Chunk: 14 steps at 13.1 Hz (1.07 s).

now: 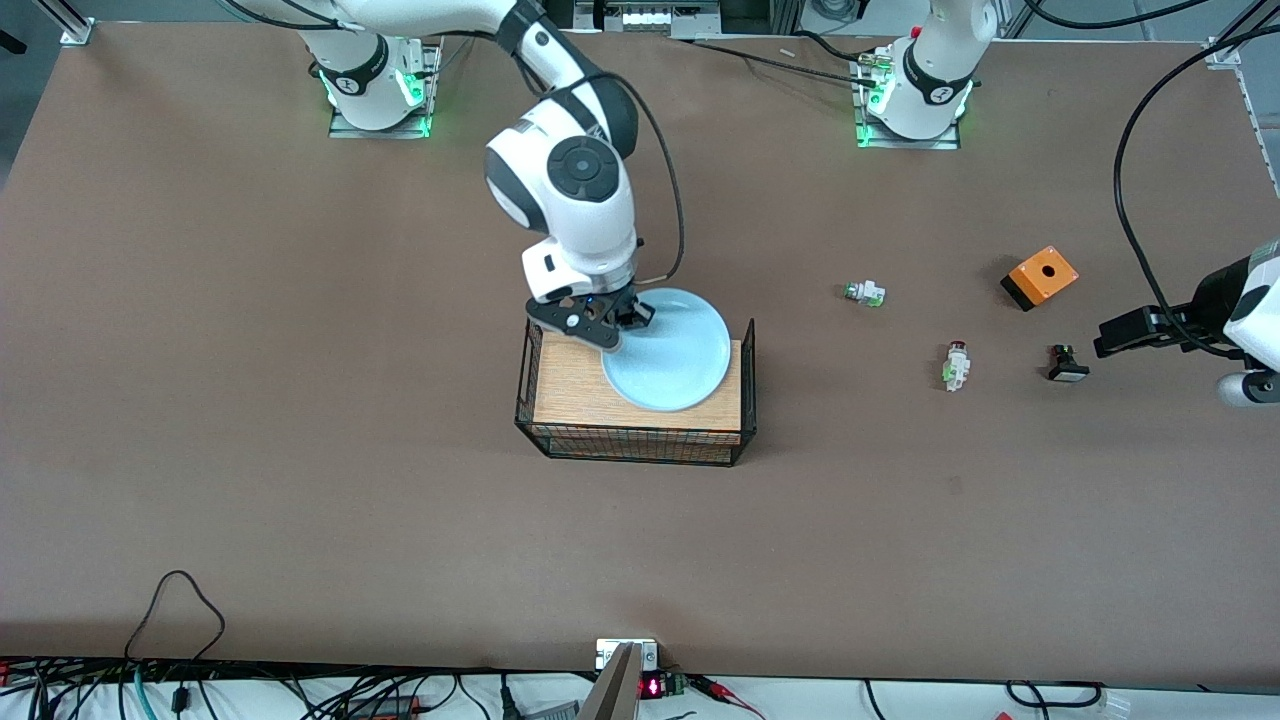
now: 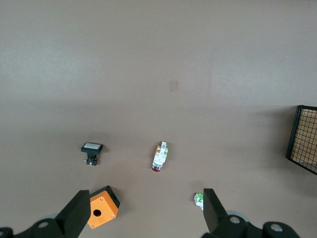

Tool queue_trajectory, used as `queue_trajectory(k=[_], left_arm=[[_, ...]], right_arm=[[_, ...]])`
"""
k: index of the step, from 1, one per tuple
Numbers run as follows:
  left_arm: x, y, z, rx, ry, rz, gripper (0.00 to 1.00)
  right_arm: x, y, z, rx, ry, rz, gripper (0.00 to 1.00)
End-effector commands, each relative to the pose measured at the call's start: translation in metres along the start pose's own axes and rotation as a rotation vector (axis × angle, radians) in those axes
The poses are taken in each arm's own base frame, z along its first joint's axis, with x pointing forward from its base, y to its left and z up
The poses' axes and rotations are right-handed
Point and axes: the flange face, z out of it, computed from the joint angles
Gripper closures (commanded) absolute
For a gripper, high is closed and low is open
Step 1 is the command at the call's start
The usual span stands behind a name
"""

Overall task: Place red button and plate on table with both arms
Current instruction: 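Lift the blue plate off the basket with the right gripper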

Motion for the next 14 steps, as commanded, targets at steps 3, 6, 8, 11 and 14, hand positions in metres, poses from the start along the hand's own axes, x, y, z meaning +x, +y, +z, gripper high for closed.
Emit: queue_trajectory(k=[3,6,8,11,14], left_arm=[[-0.020,0.008,-0.024,-0.010,0.009,0.026,0.00],[-0.034,0.025,-0.027,0.011,0.004,0.038,0.00],[-0.033,0.022,-0.028,0.016,0.008,0.011,0.00],[-0.033,0.015,-0.029,-0.031,0.022,-0.006,0.00],[-0.037,0.018,-0.028,-0.029,0.075,-0.002,0.00]], right_arm=[[-0.024,0.009,-0.028,-0.062,-0.057,0.005,1.00],[-0.029,0.018,-0.059,-0.085,-0.071,-0.001,1.00],[-0.035,0.029,-0.093,-0.089,-0.112,0.008,1.00],[-0.040,0.045,-0.131,-0.100,-0.126,-0.001,1.00],[-0.040,0.062,-0.154,-0.134,-0.143,-0.048,1.00]])
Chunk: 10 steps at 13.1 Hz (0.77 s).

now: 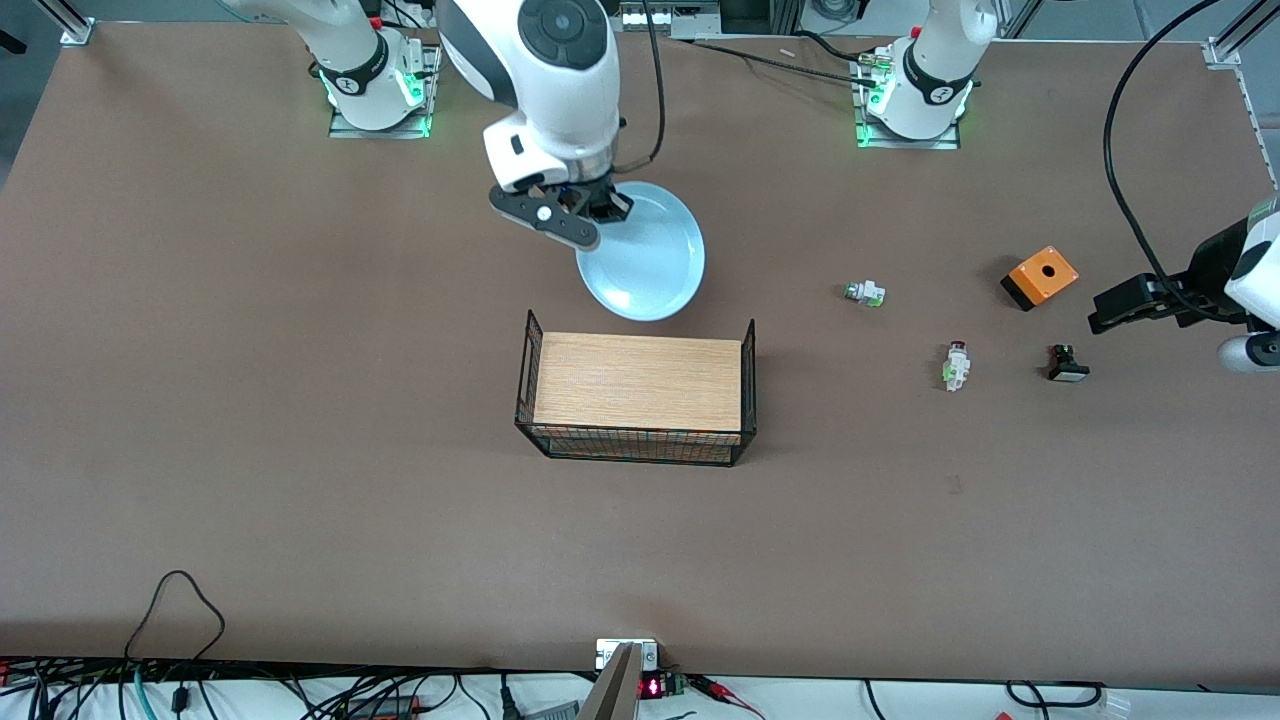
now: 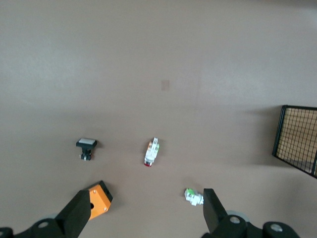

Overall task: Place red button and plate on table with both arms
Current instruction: 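Carry the plate with the right gripper away beside the basket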

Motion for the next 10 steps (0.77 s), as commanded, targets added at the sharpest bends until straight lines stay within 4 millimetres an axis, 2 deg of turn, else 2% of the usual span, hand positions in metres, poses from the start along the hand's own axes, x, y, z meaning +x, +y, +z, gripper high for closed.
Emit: queue_trajectory(k=[1,2,3,4,6,7,9,10], left_arm=[[-0.014,-0.002,-0.003,-0.021,0.027,0.011,0.00],[-0.014,-0.004,-0.004,-0.022,0.028,0.007,0.00],[-0.014,-0.005,-0.003,-0.022,0.027,0.016,0.00],[-0.014,-0.006,-0.003,-0.021,0.027,0.053,0.00],[-0.015,-0.008,-0.005,-0.020,0.026,0.080,0.00],[-0.015,-0.009,-0.005,-0.020,0.025,0.078,0.00],[-0.015,-0.009,-0.003,-0.020,0.016,0.069,0.00],[-0.016,-0.009,-0.003,-0.020,0.008,0.048,0.00]], right_arm=[[-0.005,0.021,-0.022,-0.016,-0.023,-0.047,1.00],[-0.001,0.033,-0.031,-0.034,-0.030,-0.083,1.00],[0.016,0.050,-0.039,-0.044,-0.041,-0.117,1.00],[0.039,0.070,-0.049,-0.038,-0.049,-0.151,1.00],[0.087,0.112,-0.057,-0.033,-0.105,-0.221,1.00],[0.115,0.137,-0.057,-0.032,-0.132,-0.274,1.00],[0.184,0.199,-0.055,0.015,-0.162,-0.377,1.00],[0.212,0.228,-0.050,0.045,-0.180,-0.412,1.00]])
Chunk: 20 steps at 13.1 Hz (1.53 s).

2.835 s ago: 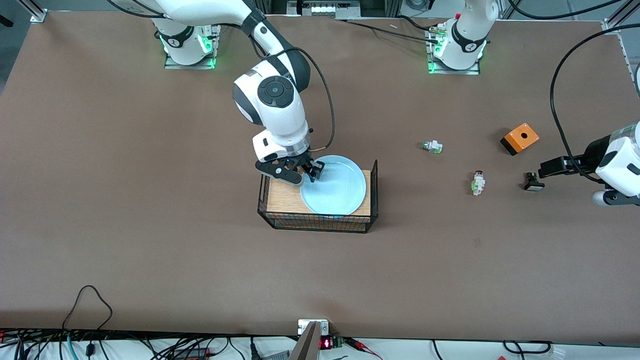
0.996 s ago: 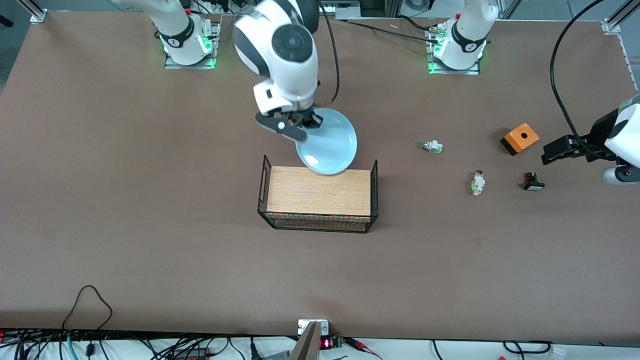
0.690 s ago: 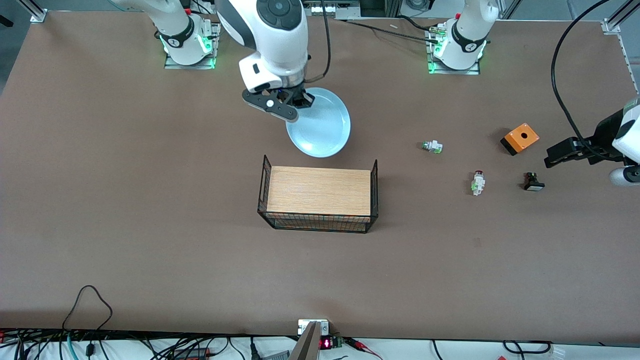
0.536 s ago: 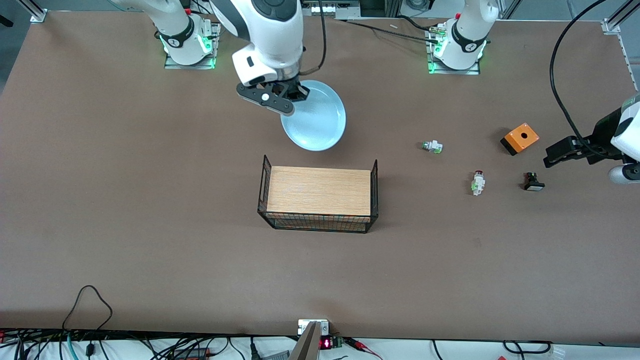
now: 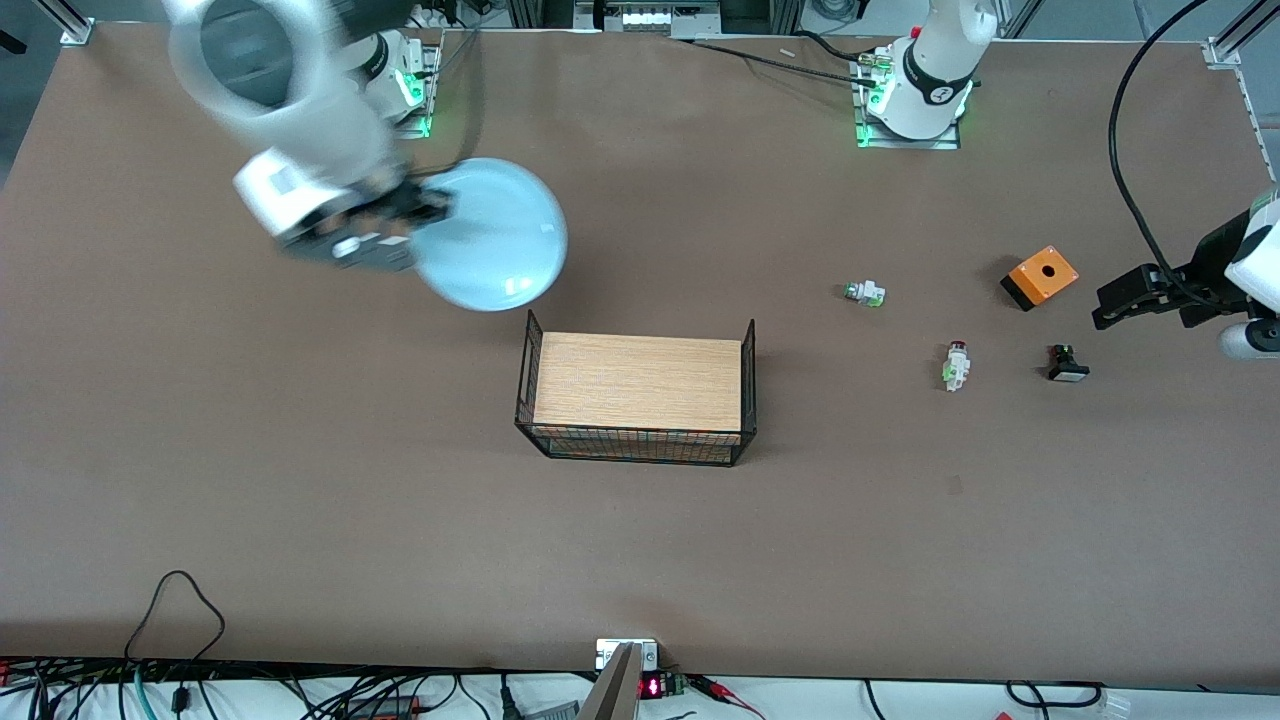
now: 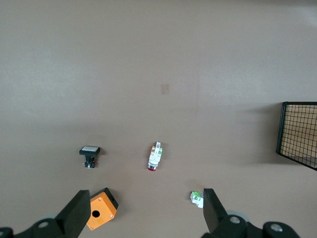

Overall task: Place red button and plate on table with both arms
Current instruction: 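Carry the plate with the right gripper away beside the basket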

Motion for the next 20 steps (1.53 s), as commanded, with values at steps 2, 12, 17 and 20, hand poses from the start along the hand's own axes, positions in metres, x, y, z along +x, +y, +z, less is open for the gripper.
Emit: queue_trajectory(k=[2,12,17,20], left_arm=[[-0.011,0.000,-0.003,-0.020,-0.018,-0.017,0.00],[-0.033,-0.002,-0.001,-0.022,-0.020,-0.009,0.00],[-0.034,-0.002,-0.002,-0.022,-0.018,-0.008,0.00],[-0.033,-0.003,-0.001,-0.021,-0.020,-0.011,0.00]], right_arm=[[0.048,0.111,0.013,0.091,-0.052,-0.156,1.00],[0.172,0.278,0.154,0.231,0.035,-0.434,1.00],[0.212,0.307,0.229,0.270,0.125,-0.524,1.00],[0.227,0.306,0.259,0.286,0.177,-0.567,1.00]])
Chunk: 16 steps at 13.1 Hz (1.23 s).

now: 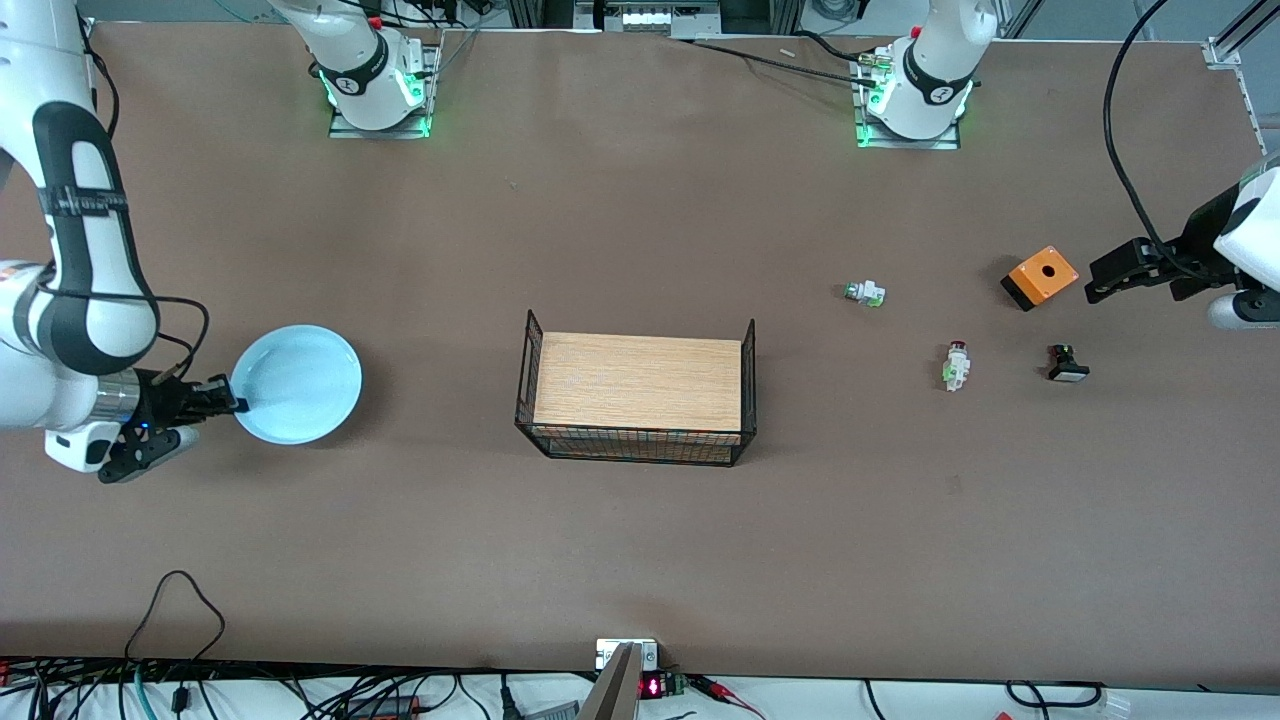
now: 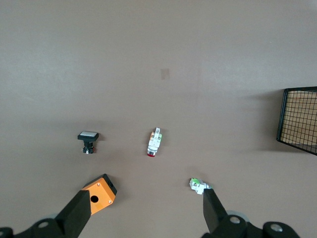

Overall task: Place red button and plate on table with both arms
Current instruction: 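Carry the plate with the right gripper away beside the basket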

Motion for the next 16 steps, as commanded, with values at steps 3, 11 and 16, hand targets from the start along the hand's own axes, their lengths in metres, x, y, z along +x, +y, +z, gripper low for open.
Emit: queue_trajectory(k=[3,11,16], left_arm=[[-0.007,-0.002,-0.004,-0.017,0.007,-0.002,0.00],[-0.009,-0.003,-0.004,-0.016,-0.002,-0.003,0.00],[-0.009,-0.003,-0.004,-0.016,-0.002,-0.005,0.00]], right_arm=[[0.007,0.015,0.042,0.049,0.069,-0.029,1.00],[0.002,0.037,0.100,0.104,0.119,-0.025,1.00],[0.006,0.033,0.098,0.113,0.120,-0.027,0.76]])
